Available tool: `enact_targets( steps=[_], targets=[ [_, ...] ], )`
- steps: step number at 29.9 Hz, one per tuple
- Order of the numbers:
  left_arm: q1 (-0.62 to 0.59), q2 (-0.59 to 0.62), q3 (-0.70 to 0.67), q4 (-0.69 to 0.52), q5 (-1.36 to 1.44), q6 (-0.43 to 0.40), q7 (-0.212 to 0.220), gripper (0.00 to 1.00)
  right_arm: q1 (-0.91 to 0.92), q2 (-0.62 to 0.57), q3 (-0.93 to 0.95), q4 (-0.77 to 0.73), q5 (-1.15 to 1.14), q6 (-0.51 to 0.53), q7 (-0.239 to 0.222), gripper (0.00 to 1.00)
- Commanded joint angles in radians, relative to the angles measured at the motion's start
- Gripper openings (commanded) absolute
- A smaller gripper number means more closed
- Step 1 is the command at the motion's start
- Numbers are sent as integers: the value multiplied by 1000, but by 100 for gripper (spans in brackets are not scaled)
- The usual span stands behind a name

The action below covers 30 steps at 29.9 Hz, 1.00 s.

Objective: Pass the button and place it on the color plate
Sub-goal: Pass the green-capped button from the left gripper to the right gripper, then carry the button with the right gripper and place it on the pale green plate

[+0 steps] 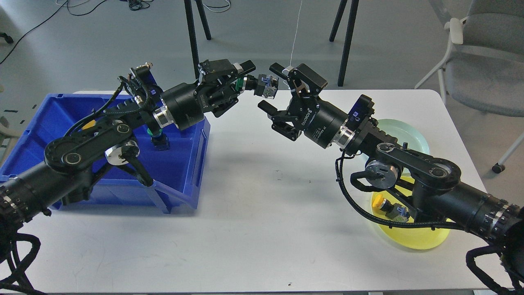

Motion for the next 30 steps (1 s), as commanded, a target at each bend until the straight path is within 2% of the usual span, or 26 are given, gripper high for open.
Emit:
enact_targets(
  steps=[1, 5, 7, 11, 13, 16, 18, 24, 26, 28, 30],
  targets=[
    [-1, -4, 1, 0, 2, 0, 0, 5, 1, 6, 0, -1, 1, -31, 0, 96],
    [-1, -4, 1, 2, 3, 0, 0, 5, -1, 18, 0, -13, 1, -48, 0, 92],
    [-1, -4, 1, 3, 3, 0, 0, 5, 1, 25, 0, -18, 1, -48, 0, 83],
    [-1, -4, -1, 6, 2, 0, 0, 5, -1, 25, -3, -16, -3, -41, 0, 47],
    [-1, -4, -1, 8, 2, 0, 0, 5, 1, 26, -1, -15, -11, -46, 0, 23],
    [-1, -4, -1, 8, 2, 0, 0, 5, -1, 28, -1, -15, -9, -51, 0, 6],
    [-1, -4, -2, 8, 3, 0, 0, 5, -1, 29, -1, -13, -6, -54, 0, 1],
    [-1, -4, -1, 8, 3, 0, 0, 8, -4, 43, 2, -10, 4, -71, 0, 1],
    [1, -5, -7, 8, 3, 0, 0, 19, -6, 43, 2, -7, 4, -75, 0, 1],
    [1, -5, -11, 8, 2, 0, 0, 38, -7, 45, 2, -5, 6, -75, 0, 1],
    [1, -5, -13, 9, -6, 0, 0, 86, -10, 45, 2, -5, 6, -75, 0, 1]
  ],
)
